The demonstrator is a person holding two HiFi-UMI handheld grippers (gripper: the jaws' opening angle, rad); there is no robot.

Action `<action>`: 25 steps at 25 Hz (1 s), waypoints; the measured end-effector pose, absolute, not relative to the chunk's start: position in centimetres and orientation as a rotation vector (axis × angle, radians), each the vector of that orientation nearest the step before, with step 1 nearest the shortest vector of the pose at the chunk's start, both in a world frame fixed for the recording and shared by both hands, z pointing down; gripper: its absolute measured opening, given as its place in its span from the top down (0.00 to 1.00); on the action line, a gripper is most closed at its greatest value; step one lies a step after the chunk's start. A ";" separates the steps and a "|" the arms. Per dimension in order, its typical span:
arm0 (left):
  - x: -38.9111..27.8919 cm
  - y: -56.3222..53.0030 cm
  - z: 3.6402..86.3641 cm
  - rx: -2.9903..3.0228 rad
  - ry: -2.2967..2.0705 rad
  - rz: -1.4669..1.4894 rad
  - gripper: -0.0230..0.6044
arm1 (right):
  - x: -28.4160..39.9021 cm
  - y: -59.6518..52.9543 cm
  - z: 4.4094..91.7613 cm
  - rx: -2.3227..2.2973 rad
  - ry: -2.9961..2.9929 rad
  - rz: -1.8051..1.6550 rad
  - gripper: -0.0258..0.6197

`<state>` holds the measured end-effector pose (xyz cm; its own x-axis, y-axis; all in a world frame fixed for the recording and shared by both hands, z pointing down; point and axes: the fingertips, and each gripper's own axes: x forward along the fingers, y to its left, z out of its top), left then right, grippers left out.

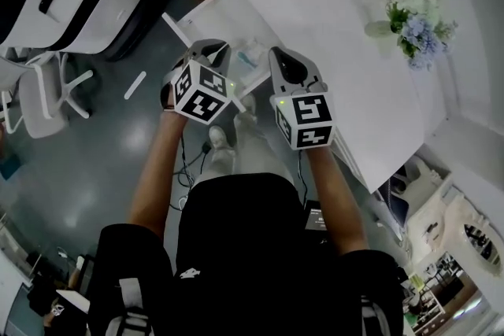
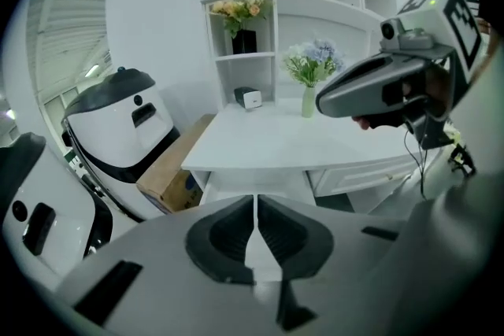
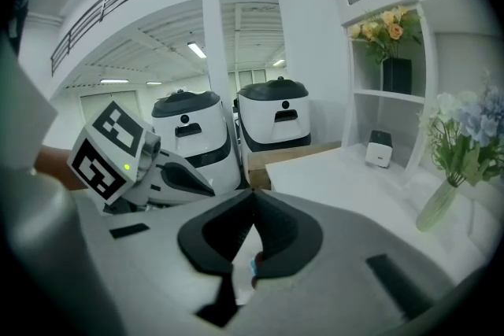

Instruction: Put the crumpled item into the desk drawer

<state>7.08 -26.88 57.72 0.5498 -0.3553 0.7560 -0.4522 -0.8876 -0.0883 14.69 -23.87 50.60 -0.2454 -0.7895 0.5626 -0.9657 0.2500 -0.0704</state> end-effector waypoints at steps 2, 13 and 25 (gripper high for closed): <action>6.4 -26.2 56.4 2.679 -0.740 1.234 0.94 | 14.3 -23.3 49.6 1.611 -2.119 0.553 0.97; 3.7 -22.4 49.0 2.726 -0.922 0.991 0.94 | 12.4 -19.8 44.6 1.670 -2.151 0.439 0.97; -1.2 -16.9 41.2 2.723 -1.030 0.641 0.94 | 8.6 -14.9 39.7 1.704 -2.210 0.314 0.97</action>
<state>-1.16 -16.86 41.22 0.6710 -0.5929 0.4452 -0.6615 -0.7499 -0.0017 8.58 -14.91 39.71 -0.2287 -0.8921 0.3897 -0.9653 0.2596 0.0277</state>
